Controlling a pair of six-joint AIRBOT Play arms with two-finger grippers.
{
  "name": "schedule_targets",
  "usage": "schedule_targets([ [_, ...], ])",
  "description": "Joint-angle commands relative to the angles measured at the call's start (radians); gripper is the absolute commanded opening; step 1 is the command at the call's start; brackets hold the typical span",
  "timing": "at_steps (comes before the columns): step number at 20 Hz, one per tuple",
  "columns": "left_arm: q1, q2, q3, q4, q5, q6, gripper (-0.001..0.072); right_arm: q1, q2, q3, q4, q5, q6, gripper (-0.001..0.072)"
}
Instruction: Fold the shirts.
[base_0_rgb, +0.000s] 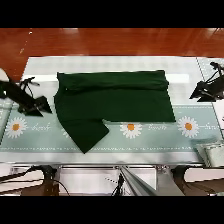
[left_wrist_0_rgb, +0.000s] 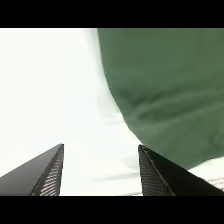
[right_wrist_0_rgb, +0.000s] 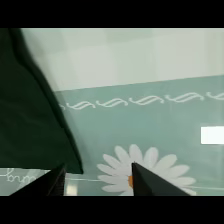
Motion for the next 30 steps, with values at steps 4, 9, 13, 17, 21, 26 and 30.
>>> schedule_targets([
  [4, 0.024, 0.091, -0.319, -0.195, 0.193, 0.084, 0.0562, -0.022, 0.027, -0.121, 0.205, -0.088, -0.084, 0.0494],
  [9, 0.003, 0.069, -0.341, -0.338, 0.278, 0.118, 0.0562, -0.022, 0.027, -0.121, 0.211, -0.095, -0.084, 0.0493],
  [13, -0.080, 0.010, -0.341, -0.339, 0.289, 0.119, 0.0461, -0.022, 0.027, -0.121, 0.211, -0.088, -0.083, 0.0493],
  [17, -0.110, -0.004, -0.341, -0.338, 0.291, 0.118, 0.0022, -0.023, 0.027, -0.121, 0.177, -0.074, -0.096, 0.0483],
  [21, -0.098, -0.004, -0.341, -0.339, 0.284, 0.118, 0.0022, -0.061, 0.027, -0.185, 0.102, -0.063, -0.089, 0.0480],
  [26, -0.098, -0.004, -0.341, -0.339, 0.285, 0.119, 0.0022, -0.080, 0.027, -0.339, 0.238, -0.126, -0.124, 0.0550],
  [30, -0.098, -0.004, -0.341, -0.339, 0.285, 0.119, 0.0022, -0.048, 0.027, -0.413, 0.233, -0.206, -0.103, 0.0541],
])
